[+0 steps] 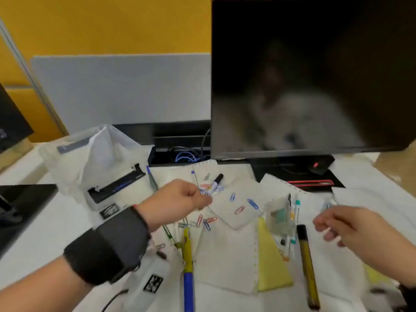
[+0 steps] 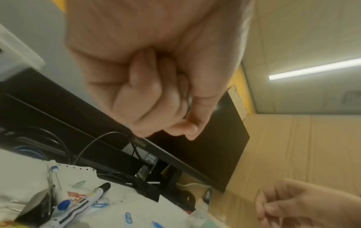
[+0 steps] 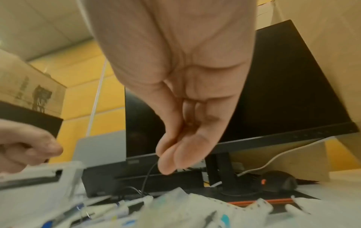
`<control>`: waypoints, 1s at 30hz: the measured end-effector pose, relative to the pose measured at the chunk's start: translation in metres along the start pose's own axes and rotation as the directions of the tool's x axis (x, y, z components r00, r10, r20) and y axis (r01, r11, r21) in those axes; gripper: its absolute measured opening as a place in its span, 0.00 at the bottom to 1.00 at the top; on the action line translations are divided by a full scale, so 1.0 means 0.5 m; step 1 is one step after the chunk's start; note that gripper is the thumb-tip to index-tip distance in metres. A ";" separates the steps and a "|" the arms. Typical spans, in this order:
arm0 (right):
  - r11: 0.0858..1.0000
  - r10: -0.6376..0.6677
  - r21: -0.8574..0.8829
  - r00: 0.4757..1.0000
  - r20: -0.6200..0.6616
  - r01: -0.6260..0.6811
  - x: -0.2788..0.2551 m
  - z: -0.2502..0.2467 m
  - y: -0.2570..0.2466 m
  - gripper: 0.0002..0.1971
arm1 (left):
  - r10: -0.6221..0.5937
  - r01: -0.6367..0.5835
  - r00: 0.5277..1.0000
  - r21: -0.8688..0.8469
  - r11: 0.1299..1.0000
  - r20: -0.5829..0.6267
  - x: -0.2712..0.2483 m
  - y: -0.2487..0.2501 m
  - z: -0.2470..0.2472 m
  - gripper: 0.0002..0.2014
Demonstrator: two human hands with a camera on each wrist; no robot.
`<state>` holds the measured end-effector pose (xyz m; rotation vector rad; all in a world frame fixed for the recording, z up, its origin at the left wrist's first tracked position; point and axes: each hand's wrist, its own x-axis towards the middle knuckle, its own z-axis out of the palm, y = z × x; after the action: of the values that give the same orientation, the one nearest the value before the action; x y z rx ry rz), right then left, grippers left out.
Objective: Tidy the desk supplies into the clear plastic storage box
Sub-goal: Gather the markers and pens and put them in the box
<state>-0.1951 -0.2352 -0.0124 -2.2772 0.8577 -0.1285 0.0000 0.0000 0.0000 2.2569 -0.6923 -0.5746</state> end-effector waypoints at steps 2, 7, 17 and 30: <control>0.997 0.027 -0.075 1.000 -0.003 -0.027 0.012 0.009 0.009 0.18 | 0.052 -0.049 0.996 0.059 0.997 -0.065 0.035 0.005 0.022 0.19; 0.947 0.177 -0.284 0.981 0.079 -0.148 0.032 0.036 0.016 0.13 | 0.125 -0.095 0.990 0.356 0.930 -0.063 0.082 -0.001 0.080 0.04; 0.891 0.235 -0.426 0.961 0.143 -0.155 0.047 0.081 0.005 0.16 | 0.070 -0.085 0.996 0.686 0.723 0.049 0.133 -0.027 0.112 0.19; 0.985 -0.150 0.052 0.972 -0.179 0.162 0.044 0.112 -0.006 0.11 | 0.109 -0.035 0.986 0.487 0.873 -0.125 0.086 0.043 0.106 0.06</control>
<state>-0.1588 -0.2150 -0.0563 -2.2932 0.7487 -0.4274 -0.0045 -0.0656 -0.0278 2.6856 -0.9201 -0.2002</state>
